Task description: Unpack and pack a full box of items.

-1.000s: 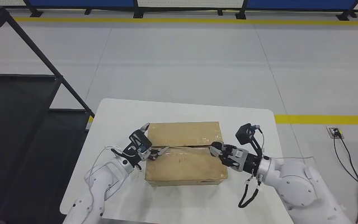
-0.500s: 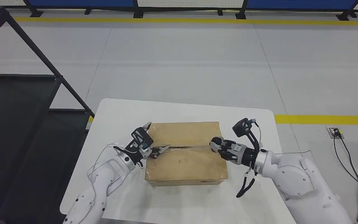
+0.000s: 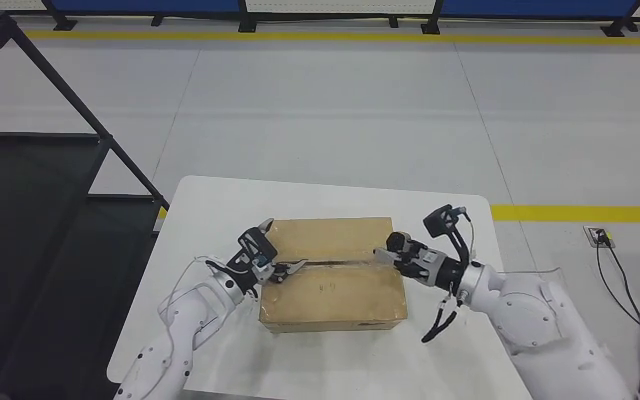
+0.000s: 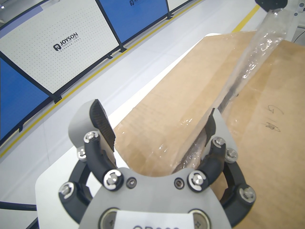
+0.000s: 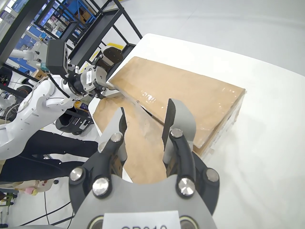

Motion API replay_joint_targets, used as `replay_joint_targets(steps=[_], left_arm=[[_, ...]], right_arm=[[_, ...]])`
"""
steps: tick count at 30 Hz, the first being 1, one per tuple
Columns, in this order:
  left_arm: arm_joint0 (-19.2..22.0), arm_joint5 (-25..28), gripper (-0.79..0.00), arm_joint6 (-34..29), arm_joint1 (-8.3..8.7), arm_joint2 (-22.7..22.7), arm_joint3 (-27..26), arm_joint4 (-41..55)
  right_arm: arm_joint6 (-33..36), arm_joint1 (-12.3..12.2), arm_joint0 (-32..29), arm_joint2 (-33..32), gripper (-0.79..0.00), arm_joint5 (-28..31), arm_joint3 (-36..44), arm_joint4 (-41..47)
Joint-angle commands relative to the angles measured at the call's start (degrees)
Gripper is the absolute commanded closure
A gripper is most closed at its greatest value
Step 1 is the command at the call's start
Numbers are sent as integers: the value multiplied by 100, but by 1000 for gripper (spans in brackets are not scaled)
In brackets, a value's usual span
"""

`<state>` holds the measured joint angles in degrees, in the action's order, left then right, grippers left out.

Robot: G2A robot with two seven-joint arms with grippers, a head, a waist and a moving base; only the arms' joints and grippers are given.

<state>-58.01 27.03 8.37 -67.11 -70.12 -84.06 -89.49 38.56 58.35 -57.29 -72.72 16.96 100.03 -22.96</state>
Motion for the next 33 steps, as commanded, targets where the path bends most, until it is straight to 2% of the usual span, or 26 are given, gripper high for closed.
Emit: replay_joint_targets(steps=[1,2,5,6,8,10,11,12,13,16,20,33], left_arm=[[4,-3,-785,-9,-2,14,-1,-7],[7,-14,-785,-10,-3,19,-6,-16],[9,-23,-785,-1,-5,30,-11,-12],[9,-33,-785,-2,-6,30,-14,-6],[7,-41,-785,4,-7,34,-23,0],[8,-44,-785,-2,-8,40,-30,3],[10,-47,-785,-7,-9,44,-34,5],[13,-45,-785,-13,-10,51,-37,1],[17,-42,-785,-13,-11,56,-39,3],[30,-47,-785,-9,-14,66,-35,7],[37,-45,-785,11,-17,78,-31,18],[51,-30,-785,41,-23,105,-22,30]], right_arm=[[-111,-5,-52,-66,-560,-8,58,-34],[-216,-6,-86,-97,-622,18,103,-66],[-751,-3,-199,-161,-711,274,360,-336],[-956,0,-238,-169,-730,424,436,-443],[-1377,11,-315,-137,-717,865,582,-585],[-1361,22,-313,22,-517,1254,495,-601],[-1170,30,-227,123,-477,1269,405,-544],[-948,44,-88,247,-486,1287,331,-433],[-725,60,53,372,-416,1259,206,-334],[-255,125,500,706,-289,1109,-163,-22],[87,211,991,1016,-43,864,-709,228],[793,453,1976,1635,-9,263,-2052,914]])
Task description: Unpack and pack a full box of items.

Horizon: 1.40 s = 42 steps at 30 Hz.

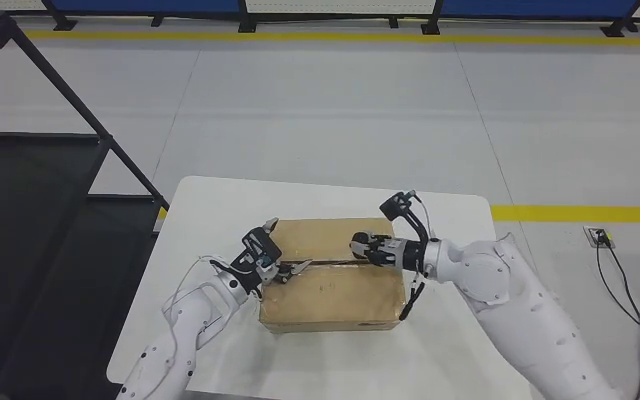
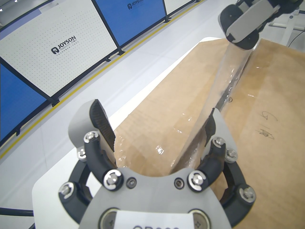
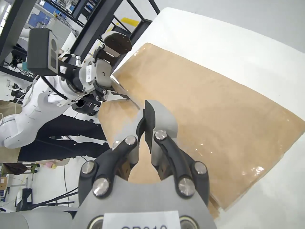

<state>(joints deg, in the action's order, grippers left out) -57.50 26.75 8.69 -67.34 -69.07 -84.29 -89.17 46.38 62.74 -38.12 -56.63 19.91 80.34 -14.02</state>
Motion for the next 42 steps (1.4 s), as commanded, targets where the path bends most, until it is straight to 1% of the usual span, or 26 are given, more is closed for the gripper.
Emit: replay_joint_targets(steps=[1,9,14,16,20,23,30,35,39,42], left_arm=[[0,-2,-785,10,0,0,1,-3],[14,-9,-785,5,-1,-3,-3,4],[17,-94,-785,11,-3,-33,-22,28],[0,-192,-785,42,-1,-92,-47,68],[-98,-476,-785,80,19,-348,-137,203],[-235,-669,-785,85,47,-598,-206,285],[-576,-856,-785,80,113,-1100,-181,452],[-764,-855,-785,141,140,-1274,-181,515],[-854,-845,-785,180,150,-1336,-190,549],[-900,-838,-785,217,152,-1356,-206,578]], right_arm=[[23,31,106,67,0,-61,-169,30],[459,164,511,351,0,-364,-875,261],[534,230,675,450,0,-298,-1159,378],[453,250,714,455,0,-252,-1231,396],[233,290,704,467,0,118,-1200,533],[266,345,720,585,0,303,-1218,667],[484,564,1071,1033,0,167,-1551,813],[408,732,1289,1293,0,140,-1720,872],[429,865,1377,1448,0,440,-1758,1208],[497,970,1477,1617,0,384,-1858,1258]])
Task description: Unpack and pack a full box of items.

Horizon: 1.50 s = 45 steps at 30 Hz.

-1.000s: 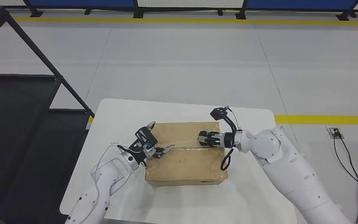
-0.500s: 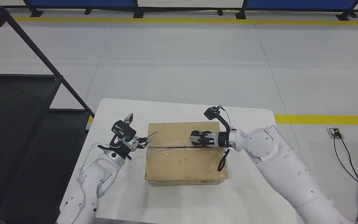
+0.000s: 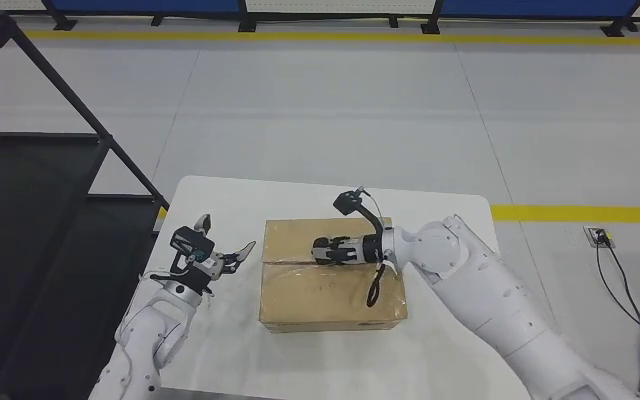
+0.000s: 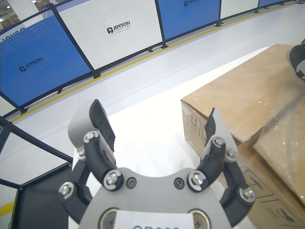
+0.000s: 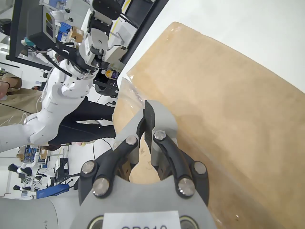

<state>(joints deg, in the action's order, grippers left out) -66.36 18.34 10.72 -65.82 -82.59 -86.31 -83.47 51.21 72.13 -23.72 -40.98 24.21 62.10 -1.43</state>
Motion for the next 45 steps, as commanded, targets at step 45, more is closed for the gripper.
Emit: replay_joint_targets(steps=[45], left_arm=[[-241,170,-785,303,35,-174,46,259]], right_arm=[[-375,1232,526,977,0,-2811,-665,863]])
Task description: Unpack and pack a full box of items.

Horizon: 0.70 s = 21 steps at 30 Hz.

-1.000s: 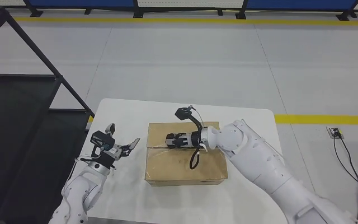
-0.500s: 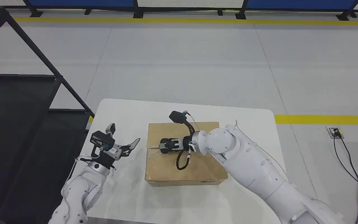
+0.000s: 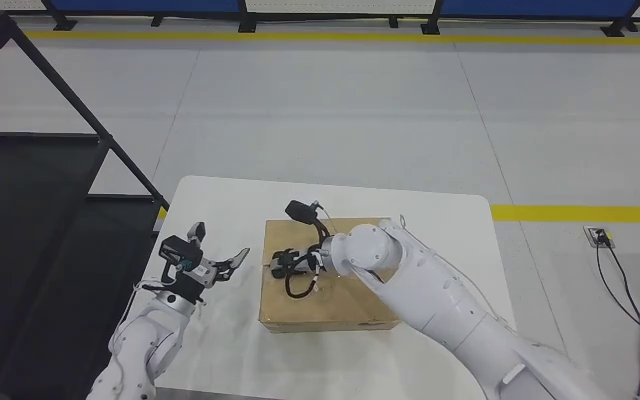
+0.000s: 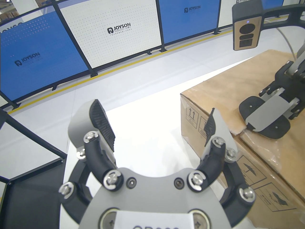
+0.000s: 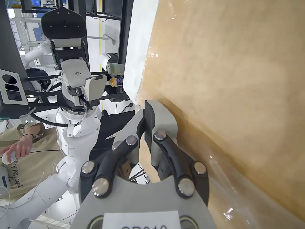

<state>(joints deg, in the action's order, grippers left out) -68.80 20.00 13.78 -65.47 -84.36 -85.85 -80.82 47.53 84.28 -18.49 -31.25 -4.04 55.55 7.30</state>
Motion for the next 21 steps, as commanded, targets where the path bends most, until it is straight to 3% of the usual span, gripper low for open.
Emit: replay_joint_targets(steps=[1,10,21], left_arm=[[5,2,-785,-2,0,6,2,-7],[7,30,-785,-35,4,38,-35,-60],[99,106,-785,-64,-7,190,-8,-125]], right_arm=[[-5,36,9,10,0,22,-22,-24],[121,22,-52,-186,0,148,-21,-243],[377,-399,-592,-964,0,-189,680,-763]])
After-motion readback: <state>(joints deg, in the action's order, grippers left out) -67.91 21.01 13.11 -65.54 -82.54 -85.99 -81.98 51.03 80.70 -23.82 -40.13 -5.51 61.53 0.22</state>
